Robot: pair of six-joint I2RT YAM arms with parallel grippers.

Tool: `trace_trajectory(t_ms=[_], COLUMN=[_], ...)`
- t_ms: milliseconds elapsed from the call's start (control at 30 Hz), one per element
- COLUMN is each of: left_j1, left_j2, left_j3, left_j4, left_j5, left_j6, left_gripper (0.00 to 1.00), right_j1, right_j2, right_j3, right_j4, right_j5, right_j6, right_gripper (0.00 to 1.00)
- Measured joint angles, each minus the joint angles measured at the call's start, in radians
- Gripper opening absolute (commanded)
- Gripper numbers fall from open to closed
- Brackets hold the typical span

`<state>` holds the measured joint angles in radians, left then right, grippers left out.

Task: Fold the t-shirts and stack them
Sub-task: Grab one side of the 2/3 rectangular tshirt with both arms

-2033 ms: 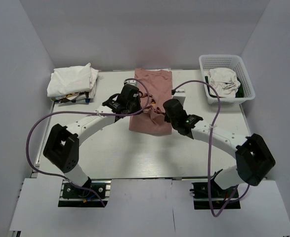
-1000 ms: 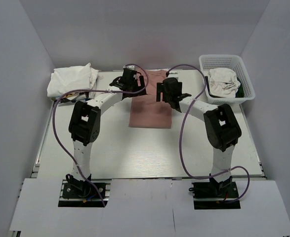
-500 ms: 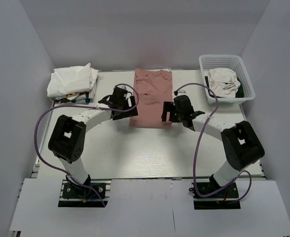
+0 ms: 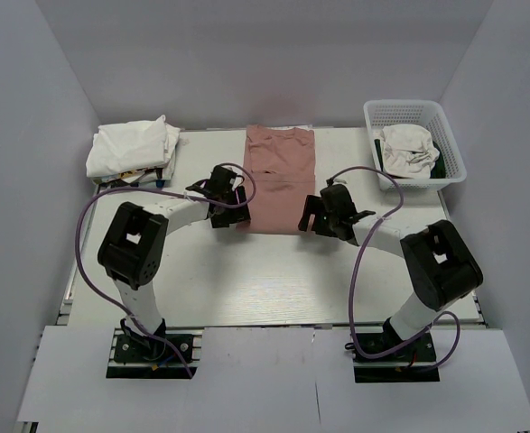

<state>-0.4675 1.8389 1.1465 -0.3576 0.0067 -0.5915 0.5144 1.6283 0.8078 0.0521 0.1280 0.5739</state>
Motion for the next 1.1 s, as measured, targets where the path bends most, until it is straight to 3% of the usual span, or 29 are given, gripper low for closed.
trace_trajectory(t_ms=[100, 233, 267, 300, 333, 433, 467, 767, 1100], left_j1=[0.0, 0.0, 0.0, 0.0, 0.0, 0.0, 0.0, -0.005, -0.067], left_j2=[0.001, -0.002, -0.002, -0.002, -0.003, -0.002, -0.002, -0.053, -0.448], left_j3=[-0.008, -0.031, -0.036, -0.042, -0.044, -0.055, -0.055, -0.109, -0.256], left_j4=[0.005, 0.031, 0.038, 0.046, 0.05, 0.052, 0.053, 0.048, 0.0], left_j5=[0.014, 0.041, 0.049, 0.055, 0.062, 0.074, 0.079, 0.14, 0.24], left_j6=[-0.006, -0.013, -0.014, -0.014, -0.015, -0.018, -0.022, -0.009, 0.01], left_gripper=[0.6, 0.43, 0.43, 0.38, 0.22, 0.01, 0.0, 0.0, 0.0], right_j1=[-0.002, -0.003, -0.003, -0.003, -0.003, -0.003, -0.003, -0.002, 0.037], right_j2=[0.002, 0.012, 0.015, 0.019, 0.023, 0.027, 0.029, -0.013, -0.449], right_j3=[0.0, 0.001, 0.001, 0.001, 0.001, 0.001, 0.001, -0.028, -0.151], right_j4=[-0.001, 0.001, 0.002, 0.0, 0.002, 0.003, 0.004, -0.005, -0.166], right_j5=[-0.005, -0.025, -0.032, -0.035, -0.04, -0.056, -0.058, -0.075, -0.1], right_j6=[0.009, 0.026, 0.028, 0.033, 0.035, 0.048, 0.05, 0.051, 0.039], right_gripper=[0.78, 0.51, 0.45, 0.37, 0.23, 0.05, 0.0, 0.0, 0.0])
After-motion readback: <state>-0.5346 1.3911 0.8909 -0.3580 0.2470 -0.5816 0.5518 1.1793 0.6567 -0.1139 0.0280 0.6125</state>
